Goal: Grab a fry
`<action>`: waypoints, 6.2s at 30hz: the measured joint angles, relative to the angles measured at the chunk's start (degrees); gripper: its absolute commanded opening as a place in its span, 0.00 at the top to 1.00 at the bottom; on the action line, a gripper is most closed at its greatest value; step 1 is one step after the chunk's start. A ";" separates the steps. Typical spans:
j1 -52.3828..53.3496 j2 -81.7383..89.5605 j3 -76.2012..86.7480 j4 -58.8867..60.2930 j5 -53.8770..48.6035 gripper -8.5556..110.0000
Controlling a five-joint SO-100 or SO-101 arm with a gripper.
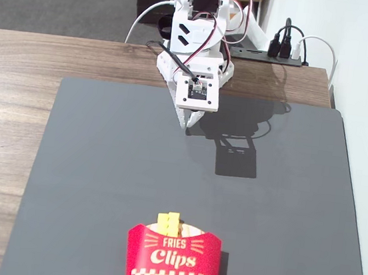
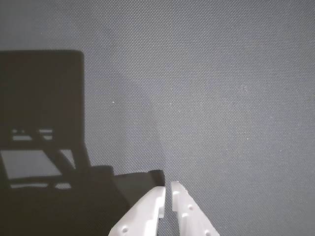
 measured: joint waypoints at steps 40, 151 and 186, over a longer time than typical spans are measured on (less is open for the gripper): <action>5.54 -42.01 -34.63 -0.88 0.35 0.92; 0.53 -105.91 -75.76 -15.64 7.12 0.92; 2.81 -59.94 -62.23 14.68 5.62 0.92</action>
